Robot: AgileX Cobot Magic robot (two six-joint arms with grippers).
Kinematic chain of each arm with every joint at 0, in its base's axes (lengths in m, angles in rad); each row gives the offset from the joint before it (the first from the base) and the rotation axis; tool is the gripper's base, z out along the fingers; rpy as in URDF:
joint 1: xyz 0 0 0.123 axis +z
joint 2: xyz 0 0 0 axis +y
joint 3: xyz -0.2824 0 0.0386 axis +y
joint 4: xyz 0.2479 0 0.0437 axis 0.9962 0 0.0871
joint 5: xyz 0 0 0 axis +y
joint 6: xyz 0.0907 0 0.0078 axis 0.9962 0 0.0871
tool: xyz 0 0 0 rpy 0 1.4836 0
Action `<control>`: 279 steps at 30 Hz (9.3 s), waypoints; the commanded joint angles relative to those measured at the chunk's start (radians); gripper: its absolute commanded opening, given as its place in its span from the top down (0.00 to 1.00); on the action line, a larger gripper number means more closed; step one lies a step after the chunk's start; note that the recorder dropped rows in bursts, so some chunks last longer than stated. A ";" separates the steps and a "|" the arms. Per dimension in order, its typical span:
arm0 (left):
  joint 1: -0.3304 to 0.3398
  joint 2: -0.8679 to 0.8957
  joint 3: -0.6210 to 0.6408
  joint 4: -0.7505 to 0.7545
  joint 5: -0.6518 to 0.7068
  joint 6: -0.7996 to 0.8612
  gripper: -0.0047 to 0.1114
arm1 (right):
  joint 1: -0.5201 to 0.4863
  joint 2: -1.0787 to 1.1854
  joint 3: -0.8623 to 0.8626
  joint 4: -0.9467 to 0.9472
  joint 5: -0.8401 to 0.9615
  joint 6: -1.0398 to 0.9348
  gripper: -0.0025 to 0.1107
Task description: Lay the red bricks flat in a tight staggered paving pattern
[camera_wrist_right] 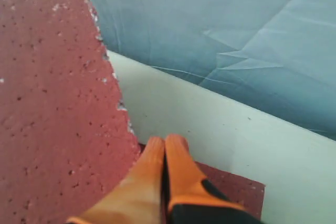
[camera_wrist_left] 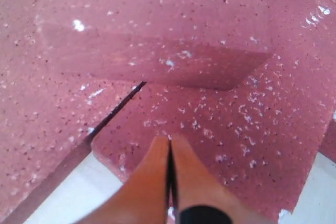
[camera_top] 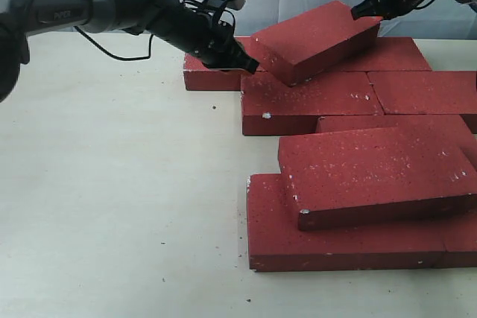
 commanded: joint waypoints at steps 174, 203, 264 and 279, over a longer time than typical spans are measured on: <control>0.298 -0.817 1.174 0.267 -0.387 -0.198 0.96 | 0.655 -0.521 0.902 0.159 -0.085 0.038 0.99; 0.298 -0.734 1.193 0.384 -0.544 -0.198 0.96 | 0.572 -0.505 0.902 -0.058 -0.008 0.125 0.99; 0.494 -0.523 0.937 0.059 0.021 0.121 0.96 | 0.603 -0.528 1.041 0.071 -0.151 -0.045 0.99; 0.494 -0.523 0.937 0.044 0.074 0.146 0.96 | 0.601 -0.537 1.041 0.013 -0.109 -0.043 0.99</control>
